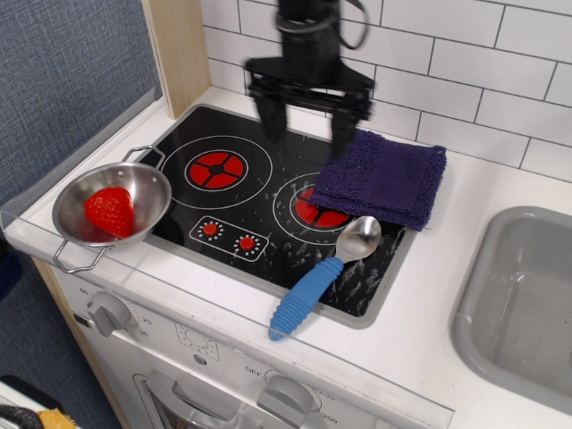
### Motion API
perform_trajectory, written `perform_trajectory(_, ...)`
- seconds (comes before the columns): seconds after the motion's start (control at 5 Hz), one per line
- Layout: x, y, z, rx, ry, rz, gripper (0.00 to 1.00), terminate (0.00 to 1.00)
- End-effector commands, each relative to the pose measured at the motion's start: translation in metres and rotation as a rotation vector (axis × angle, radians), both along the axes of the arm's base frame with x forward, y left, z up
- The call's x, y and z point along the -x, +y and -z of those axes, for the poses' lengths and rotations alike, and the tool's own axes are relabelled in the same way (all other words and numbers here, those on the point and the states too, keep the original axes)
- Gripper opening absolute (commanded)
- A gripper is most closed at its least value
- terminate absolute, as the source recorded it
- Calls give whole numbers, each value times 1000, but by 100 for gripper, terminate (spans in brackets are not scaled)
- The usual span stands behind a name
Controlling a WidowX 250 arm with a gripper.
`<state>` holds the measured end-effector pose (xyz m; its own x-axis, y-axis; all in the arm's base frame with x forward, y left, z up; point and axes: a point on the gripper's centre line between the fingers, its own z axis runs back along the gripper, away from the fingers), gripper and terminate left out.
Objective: Place tomato on top of blue napkin
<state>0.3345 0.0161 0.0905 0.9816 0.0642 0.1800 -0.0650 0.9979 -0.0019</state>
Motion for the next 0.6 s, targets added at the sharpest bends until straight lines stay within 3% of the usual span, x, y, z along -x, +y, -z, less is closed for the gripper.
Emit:
perform_trajectory(0.0, 64, 56, -34, -147, -17, -96, 100, 0)
perform_trajectory(0.4, 97, 114, -18, -94, 69, -241, 100, 0)
